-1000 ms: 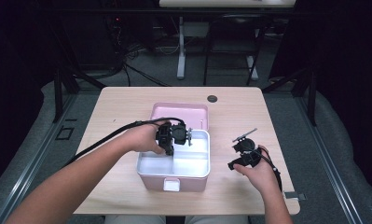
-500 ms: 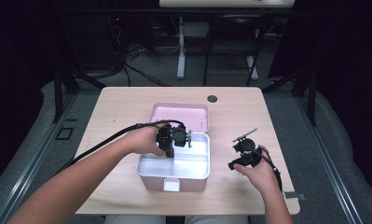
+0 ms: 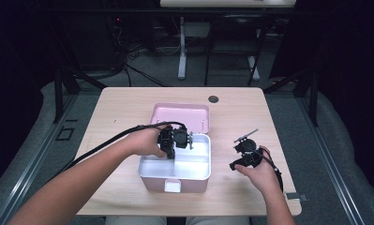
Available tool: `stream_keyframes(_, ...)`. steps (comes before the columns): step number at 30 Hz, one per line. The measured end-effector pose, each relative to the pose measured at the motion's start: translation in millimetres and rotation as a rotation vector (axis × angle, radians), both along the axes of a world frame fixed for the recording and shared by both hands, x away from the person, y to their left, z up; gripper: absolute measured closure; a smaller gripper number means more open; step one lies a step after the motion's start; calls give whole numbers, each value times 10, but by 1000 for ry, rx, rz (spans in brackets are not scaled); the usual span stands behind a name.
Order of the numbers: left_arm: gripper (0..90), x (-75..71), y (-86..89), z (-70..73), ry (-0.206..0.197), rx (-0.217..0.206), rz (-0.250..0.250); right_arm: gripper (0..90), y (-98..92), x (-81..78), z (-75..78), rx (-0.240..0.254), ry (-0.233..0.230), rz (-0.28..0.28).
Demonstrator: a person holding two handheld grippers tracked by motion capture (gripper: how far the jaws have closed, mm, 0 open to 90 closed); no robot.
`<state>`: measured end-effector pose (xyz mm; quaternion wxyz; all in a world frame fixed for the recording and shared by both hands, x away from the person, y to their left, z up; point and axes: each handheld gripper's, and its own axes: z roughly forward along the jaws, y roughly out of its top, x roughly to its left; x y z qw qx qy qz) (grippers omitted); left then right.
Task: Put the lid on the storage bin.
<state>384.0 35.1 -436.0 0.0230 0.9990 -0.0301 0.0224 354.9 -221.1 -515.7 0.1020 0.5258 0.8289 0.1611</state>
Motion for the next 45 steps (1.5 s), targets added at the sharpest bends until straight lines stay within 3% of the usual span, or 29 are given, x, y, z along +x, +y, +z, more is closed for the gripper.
stream_keyframes(3, 884, -8, -4, -10, -8, 1, -2, 316, 2, -8, 1, 15, -4, 4)
stream_keyframes(7, 882, -16, -6, -16, -14, 2, -2, 338, -15, -14, 21, 74, 5, -25)
stream_keyframes(10, 881, -21, -9, -18, -15, 6, 2, 357, -27, -5, 58, 81, 4, -26)
stream_keyframes(17, 877, -22, -18, -27, -14, 12, 11, 404, -44, 119, 276, 117, -37, -23)
stream_keyframes(26, 875, -17, -42, -30, -3, 27, 29, 427, 24, 388, 579, 71, -18, 4)
stream_keyframes(32, 874, -22, -44, -33, -6, 26, 33, 460, 144, 574, 762, 46, -41, 9)
stream_keyframes(39, 874, -23, -46, -34, -7, 27, 36, 455, 224, 773, 899, 82, -91, -28)
stream_keyframes(45, 874, -19, -46, -35, -6, 27, 36, 455, 270, 902, 909, 112, -82, -44)
